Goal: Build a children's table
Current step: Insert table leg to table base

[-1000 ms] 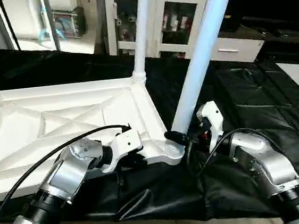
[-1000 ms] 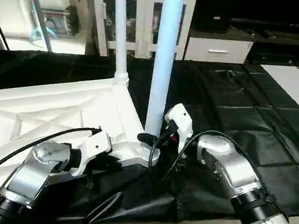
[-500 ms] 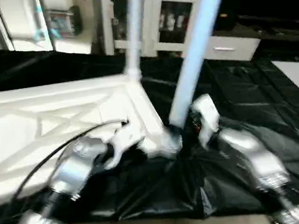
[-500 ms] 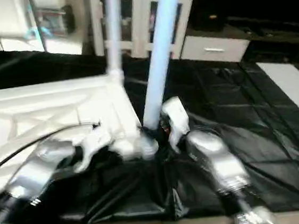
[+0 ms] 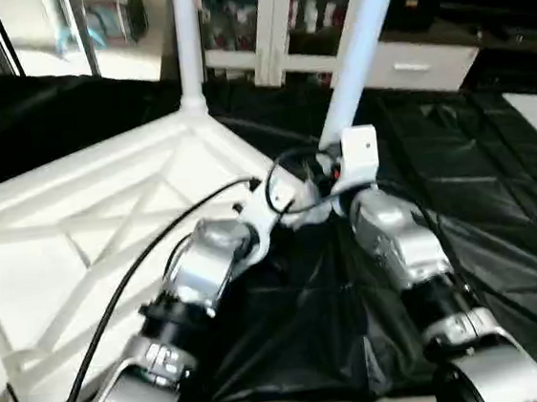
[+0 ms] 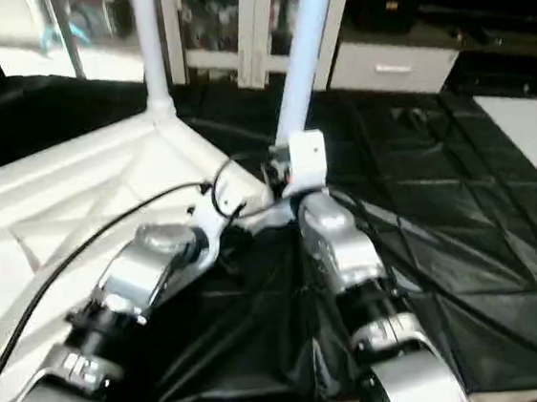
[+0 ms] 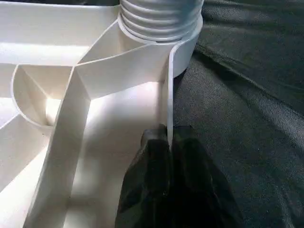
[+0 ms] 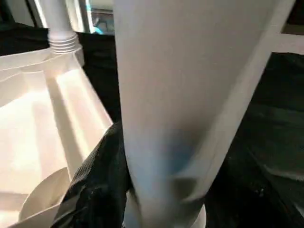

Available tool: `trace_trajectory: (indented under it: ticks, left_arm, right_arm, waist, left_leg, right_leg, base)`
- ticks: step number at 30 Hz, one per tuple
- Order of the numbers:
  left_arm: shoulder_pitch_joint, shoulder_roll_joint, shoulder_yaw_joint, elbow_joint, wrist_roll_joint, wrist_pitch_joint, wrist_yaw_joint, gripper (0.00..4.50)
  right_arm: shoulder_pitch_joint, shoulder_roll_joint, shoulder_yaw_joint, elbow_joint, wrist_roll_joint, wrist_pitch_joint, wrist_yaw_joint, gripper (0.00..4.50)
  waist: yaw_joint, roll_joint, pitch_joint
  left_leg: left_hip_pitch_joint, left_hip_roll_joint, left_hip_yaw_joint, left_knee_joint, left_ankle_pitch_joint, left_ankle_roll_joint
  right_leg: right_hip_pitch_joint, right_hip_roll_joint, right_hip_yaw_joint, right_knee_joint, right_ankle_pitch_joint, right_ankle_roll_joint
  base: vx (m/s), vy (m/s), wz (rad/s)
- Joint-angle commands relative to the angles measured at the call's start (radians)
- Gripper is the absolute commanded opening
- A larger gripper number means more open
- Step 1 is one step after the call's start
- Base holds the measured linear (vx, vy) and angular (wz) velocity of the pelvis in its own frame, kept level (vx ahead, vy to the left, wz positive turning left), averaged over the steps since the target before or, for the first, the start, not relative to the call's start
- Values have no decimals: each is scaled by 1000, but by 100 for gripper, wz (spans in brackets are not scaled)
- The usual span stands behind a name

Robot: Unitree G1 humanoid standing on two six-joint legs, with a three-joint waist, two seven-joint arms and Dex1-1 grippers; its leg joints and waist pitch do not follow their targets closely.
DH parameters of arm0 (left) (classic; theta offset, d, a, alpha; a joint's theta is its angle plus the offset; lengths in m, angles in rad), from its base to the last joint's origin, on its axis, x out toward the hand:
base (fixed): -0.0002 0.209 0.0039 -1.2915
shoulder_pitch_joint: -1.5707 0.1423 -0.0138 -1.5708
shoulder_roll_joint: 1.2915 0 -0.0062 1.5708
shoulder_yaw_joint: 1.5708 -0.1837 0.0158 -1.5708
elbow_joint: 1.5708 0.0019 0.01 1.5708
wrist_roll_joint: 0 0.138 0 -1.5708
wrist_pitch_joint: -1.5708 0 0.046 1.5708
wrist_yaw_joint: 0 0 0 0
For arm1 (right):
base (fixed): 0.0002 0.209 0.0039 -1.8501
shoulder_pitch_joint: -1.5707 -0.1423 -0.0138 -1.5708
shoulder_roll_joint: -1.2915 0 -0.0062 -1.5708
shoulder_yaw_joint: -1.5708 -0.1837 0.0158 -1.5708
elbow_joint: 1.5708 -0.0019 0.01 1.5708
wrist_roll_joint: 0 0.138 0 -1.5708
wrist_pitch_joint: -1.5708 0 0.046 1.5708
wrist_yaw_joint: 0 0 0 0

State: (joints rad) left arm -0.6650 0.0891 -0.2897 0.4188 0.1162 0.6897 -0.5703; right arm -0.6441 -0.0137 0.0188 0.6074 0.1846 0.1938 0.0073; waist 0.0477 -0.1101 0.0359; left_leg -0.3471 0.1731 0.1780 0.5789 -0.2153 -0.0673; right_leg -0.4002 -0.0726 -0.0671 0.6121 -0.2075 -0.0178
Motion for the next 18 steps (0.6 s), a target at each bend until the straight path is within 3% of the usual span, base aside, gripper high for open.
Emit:
trace_trajectory:
  ticks: [1, 4, 7, 8, 9, 13, 15, 18]
  left_arm:
    - [-54, -32, 21, -71, -33, -37, -8, 0]
    - [-50, -24, 24, -67, -35, -35, -7, 0]
    - [-51, -18, 27, -65, -38, -33, -8, 0]
    - [-51, -17, 27, -64, -39, -33, -8, 0]
    - [-52, -16, 28, -64, -40, -32, -8, 0]
    - [-56, -8, 30, -57, -45, -31, -9, 0]
    - [-57, -7, 31, -54, -46, -32, -10, 0]
    - [-63, -1, 35, -44, -49, -36, -16, 0]
  right_arm:
    - [67, -12, -24, 169, -35, 69, -49, 185]
    - [62, -10, -24, 169, -29, 38, -19, 185]
    - [68, -12, -35, 140, 9, 6, 62, 185]
    - [68, -11, -40, 136, 17, 3, 69, 220]
    - [69, -10, -46, 128, 28, 2, 82, 255]
    - [73, -19, -46, 78, 50, -6, 156, 275]
    - [75, -25, -41, 63, 49, 1, 174, 296]
    - [92, -47, -27, -9, 51, 28, 231, 322]
  waist:
    - [4, 11, -50]
    - [2, 14, -44]
    - [2, 14, -45]
    - [2, 14, -45]
    - [3, 14, -47]
    - [11, 8, -54]
    - [14, 14, -48]
    - [16, 14, -47]
  left_leg:
    - [8, 58, -15, -56, 73, 99]
    - [9, 64, -17, -63, -23, 63]
    - [8, 64, -17, -63, -50, 40]
    - [8, 64, -17, -63, -44, 40]
    - [8, 63, -17, -61, -24, 45]
    - [6, 60, -14, -50, 57, 89]
    - [4, 59, -13, -49, 71, 113]
    - [6, 61, -13, -49, 56, 117]
  right_leg:
    - [55, -82, 58, -43, 181, -247]
    - [53, -83, 58, -54, 49, -231]
    - [54, -83, 59, -53, 43, -219]
    - [53, -82, 59, -52, 53, -218]
    - [55, -82, 59, -50, 81, -222]
    - [61, -83, 59, -38, 187, -255]
    - [59, -84, 58, -39, 174, -266]
    - [59, -85, 58, -42, 128, -272]
  base:
    - [0, 0, 0]
    - [0, 0, 0]
    - [0, 0, 0]
    - [0, 0, 0]
    - [0, 0, 0]
    - [0, 0, 0]
    - [0, 0, 0]
    - [0, 0, 0]
